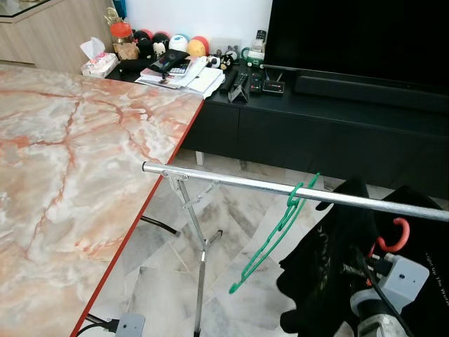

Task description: Hang hanger

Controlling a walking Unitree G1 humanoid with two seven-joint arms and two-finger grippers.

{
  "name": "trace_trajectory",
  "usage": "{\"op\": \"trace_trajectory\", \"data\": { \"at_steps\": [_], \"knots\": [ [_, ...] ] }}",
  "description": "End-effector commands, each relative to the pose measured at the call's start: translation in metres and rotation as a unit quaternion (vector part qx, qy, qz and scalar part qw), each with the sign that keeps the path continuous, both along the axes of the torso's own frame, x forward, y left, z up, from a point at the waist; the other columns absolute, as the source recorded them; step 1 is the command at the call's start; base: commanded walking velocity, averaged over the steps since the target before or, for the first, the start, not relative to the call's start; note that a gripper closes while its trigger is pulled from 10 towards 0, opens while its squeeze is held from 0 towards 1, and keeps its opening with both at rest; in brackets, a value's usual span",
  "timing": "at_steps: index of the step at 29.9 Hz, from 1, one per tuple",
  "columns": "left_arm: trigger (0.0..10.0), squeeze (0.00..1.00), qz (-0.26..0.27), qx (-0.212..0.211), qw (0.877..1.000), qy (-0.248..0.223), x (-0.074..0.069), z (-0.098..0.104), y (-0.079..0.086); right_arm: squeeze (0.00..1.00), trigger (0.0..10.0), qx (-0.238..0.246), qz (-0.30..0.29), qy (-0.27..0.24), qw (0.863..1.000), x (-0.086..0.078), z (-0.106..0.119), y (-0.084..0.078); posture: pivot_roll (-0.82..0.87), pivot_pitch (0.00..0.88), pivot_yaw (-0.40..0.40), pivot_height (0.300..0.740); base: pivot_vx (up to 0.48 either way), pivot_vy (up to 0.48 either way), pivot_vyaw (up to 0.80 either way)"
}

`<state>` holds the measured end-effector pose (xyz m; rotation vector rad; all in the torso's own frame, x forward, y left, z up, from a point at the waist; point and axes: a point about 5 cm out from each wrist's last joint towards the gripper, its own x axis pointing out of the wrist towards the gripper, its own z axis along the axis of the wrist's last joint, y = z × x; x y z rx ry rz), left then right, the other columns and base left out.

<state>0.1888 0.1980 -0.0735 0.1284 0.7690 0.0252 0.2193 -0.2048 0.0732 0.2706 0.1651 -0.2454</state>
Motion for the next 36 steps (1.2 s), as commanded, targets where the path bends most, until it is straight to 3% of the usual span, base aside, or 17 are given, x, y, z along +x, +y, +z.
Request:
{"op": "trace_trajectory", "data": {
  "at_steps": [1, 2, 3, 9, 18, 30, 36],
  "knots": [
    [10.0, 0.0, 0.0, -0.005, 1.0, 0.015, -0.006, -0.004, -0.003, 0.0, 2.4, 0.022, 0.011, 0.05, 0.998, -0.005, -0.024, 0.0, -0.03, 0.189, 0.014, 0.74, 0.0, 0.0, 0.0],
    [10.0, 0.0, 0.0, -0.005, 1.0, 0.017, -0.007, -0.005, -0.003, 0.0, 2.4, 0.031, 0.017, 0.055, 0.998, -0.004, -0.029, 0.0, -0.03, 0.189, 0.014, 0.74, 0.0, 0.0, 0.0],
    [10.0, 0.0, -0.001, -0.005, 1.0, 0.018, -0.007, -0.005, -0.004, 0.0, 10.0, -0.005, 0.025, 0.075, 0.997, 0.0, -0.036, -0.005, -0.03, 0.188, 0.014, 0.74, 0.0, 0.0, 0.0],
    [10.0, 0.0, 0.008, -0.01, 1.0, 0.014, -0.007, -0.004, -0.003, 0.0, 10.0, -0.056, 0.027, 0.073, 0.995, 0.016, -0.03, -0.015, -0.02, 0.183, 0.002, 0.74, 0.0, 0.0, 0.0],
    [10.0, 0.0, 0.01, -0.009, 0.999, 0.032, -0.016, -0.009, 0.0, 0.0, 10.0, -0.043, 0.02, 0.058, 0.997, 0.025, -0.033, -0.01, -0.01, 0.174, 0.007, 0.74, 0.0, 0.0, 0.0],
    [10.0, 0.0, 0.004, -0.014, 0.999, 0.036, -0.016, -0.01, -0.002, 0.0, 10.0, -0.043, 0.023, 0.052, 0.997, 0.028, -0.033, -0.007, -0.01, 0.157, 0.005, 0.74, 0.0, 0.0, 0.0],
    [10.0, 0.0, 0.004, -0.014, 0.999, 0.041, -0.019, -0.011, 0.0, 0.0, 10.0, -0.044, 0.02, 0.044, 0.998, 0.033, -0.031, -0.008, -0.01, 0.151, 0.008, 0.74, -0.261, 0.0, 0.0]
  ]
}}
